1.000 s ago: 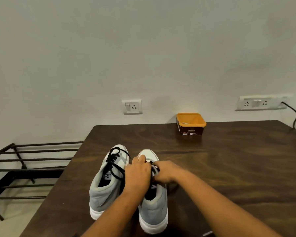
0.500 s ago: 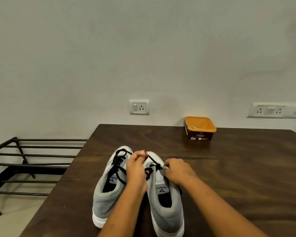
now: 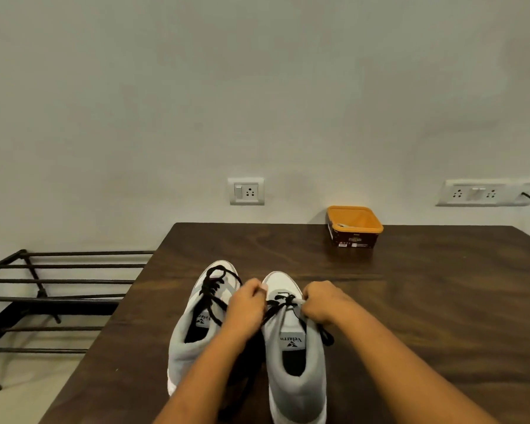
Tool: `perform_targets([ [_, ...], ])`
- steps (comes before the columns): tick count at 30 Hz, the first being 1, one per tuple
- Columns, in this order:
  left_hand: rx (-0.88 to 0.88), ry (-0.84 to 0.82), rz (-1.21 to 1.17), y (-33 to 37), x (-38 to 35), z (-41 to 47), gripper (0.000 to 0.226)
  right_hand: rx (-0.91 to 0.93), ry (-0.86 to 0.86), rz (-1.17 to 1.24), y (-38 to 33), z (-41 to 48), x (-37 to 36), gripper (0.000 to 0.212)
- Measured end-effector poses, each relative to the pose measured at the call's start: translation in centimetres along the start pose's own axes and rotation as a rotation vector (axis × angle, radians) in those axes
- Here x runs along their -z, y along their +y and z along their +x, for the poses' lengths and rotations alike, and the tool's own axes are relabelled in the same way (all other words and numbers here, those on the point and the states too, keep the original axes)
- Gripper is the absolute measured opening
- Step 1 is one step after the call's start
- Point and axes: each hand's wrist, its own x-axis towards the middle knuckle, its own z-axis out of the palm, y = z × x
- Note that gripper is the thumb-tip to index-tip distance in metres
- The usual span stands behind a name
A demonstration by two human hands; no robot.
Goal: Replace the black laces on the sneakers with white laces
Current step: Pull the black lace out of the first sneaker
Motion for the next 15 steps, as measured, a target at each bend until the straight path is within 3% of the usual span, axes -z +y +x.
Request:
perform_targets([
  [2, -0.147, -0.114, 0.400, 0.0, -1.6, 0.2, 0.007, -0.003, -0.012, -0.005, 0.1, -0.2, -0.1, 0.031],
  [4, -0.212, -0.187, 0.654, 0.3, -2.4, 0.5, 0.020, -0.005, -0.030, 0.002, 0.5, -0.3, -0.1, 0.032],
  [9, -0.217, -0.141, 0.803, 1.2, -1.6, -0.1, 0.028, 0.008, -0.108, 0.028, 0.8, -0.6, 0.2, 0.035],
  [15, -0.268, -0.036, 1.187, 3.5, -2.6, -0.9, 0.022, 0.015, -0.163, 0.016, 0.2, -0.9, 0.3, 0.028],
])
